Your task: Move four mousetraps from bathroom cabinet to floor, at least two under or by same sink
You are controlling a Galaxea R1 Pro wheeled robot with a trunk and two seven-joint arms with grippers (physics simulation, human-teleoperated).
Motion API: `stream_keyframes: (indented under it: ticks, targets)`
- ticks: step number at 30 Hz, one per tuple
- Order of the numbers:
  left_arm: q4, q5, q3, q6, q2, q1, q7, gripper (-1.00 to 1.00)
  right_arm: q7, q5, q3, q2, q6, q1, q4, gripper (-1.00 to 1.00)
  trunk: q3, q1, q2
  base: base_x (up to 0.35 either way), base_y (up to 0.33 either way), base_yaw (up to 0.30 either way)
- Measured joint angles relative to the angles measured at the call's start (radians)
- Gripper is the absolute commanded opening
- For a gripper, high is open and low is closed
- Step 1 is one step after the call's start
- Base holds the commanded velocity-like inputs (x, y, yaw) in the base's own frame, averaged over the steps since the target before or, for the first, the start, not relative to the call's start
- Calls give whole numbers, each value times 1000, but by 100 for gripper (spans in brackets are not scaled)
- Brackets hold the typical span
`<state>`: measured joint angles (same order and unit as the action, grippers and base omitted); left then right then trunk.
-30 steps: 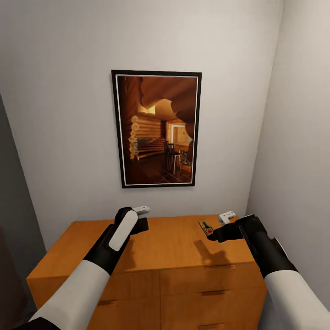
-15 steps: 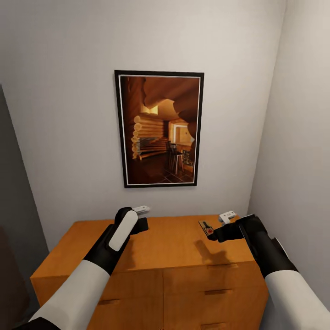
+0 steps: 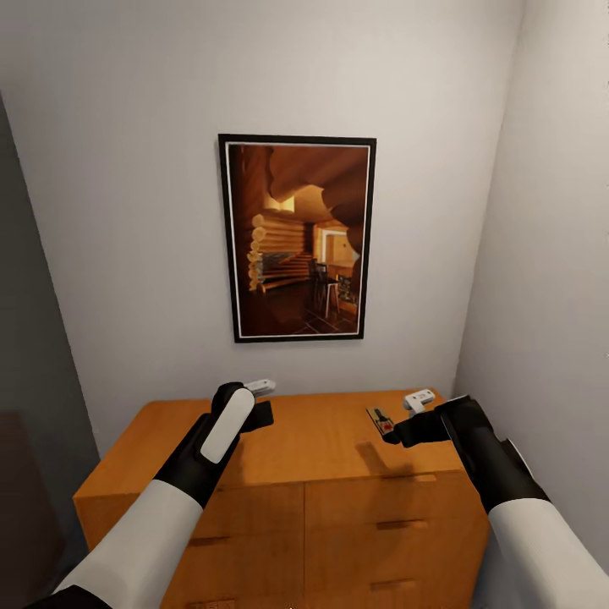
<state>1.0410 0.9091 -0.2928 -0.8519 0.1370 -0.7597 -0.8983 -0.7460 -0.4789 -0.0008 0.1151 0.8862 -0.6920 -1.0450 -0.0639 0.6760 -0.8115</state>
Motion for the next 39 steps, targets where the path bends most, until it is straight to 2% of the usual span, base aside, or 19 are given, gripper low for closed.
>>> stream_keyframes:
  ticks: [18,26,31,35,39]
  targets:
    - [-3,0,0,2,0,0,-4,-100,1,0,1,-2,0,0,0,-100,0,1,0,-329,0,0]
    - [-59,-2,0,7,-3,0,-3,-100,2,0,0,-2,-1,0,1,-100,0,1,0,-345,0,0]
    - [-86,-1,0,47,-7,0,-1,-100,2,1,1,-2,-2,0,1,-100,0,1,0,-346,0,0]
    - [-127,-1,0,76,-19,0,1,-100,3,-3,3,-3,-6,0,5,-100,0,1,0,-346,0,0]
    - [-203,-17,1,154,-33,0,6,-100,24,-4,5,-7,-10,0,10,-100,0,1,0,-346,0,0]
